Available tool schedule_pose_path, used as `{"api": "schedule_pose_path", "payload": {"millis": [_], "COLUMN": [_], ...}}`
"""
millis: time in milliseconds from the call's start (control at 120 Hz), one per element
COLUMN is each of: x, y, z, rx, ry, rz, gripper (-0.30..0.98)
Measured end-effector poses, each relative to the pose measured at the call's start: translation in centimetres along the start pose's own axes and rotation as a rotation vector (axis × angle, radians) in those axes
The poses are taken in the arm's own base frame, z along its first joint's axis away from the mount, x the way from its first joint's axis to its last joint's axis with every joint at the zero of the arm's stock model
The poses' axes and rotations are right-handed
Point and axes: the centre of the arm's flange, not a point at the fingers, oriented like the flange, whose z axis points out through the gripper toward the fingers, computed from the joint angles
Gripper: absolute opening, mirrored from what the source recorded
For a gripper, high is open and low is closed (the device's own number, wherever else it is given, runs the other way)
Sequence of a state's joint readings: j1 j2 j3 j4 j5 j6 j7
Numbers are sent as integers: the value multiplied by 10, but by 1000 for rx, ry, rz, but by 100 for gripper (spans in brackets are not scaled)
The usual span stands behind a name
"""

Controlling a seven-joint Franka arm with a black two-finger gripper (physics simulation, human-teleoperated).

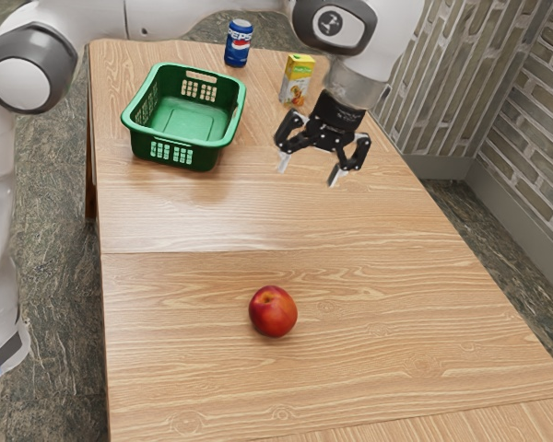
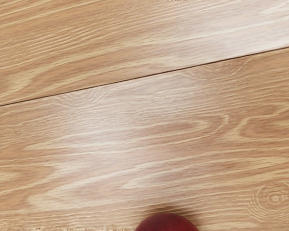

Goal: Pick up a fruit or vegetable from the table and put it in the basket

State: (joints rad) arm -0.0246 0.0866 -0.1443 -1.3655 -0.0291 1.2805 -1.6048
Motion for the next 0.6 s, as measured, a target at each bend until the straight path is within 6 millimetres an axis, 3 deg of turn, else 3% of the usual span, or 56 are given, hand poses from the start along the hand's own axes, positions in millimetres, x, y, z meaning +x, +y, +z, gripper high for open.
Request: {"api": "schedule_pose_path", "payload": {"millis": [158, 300, 350, 492, 550, 600], "x": [7, -9, -15, -38, -52, -60], "y": [5, -3, 8, 61, 67, 58], "z": [-6, -17, -4, 65, 77, 86], "rx": [-51, -89, -64, 46, 48, 45], "ry": [-16, -17, -17, -15, -14, -5], "rz": [-196, -303, -332, -382, -391, -403], "gripper": [69, 69, 69, 69, 69, 69]}}
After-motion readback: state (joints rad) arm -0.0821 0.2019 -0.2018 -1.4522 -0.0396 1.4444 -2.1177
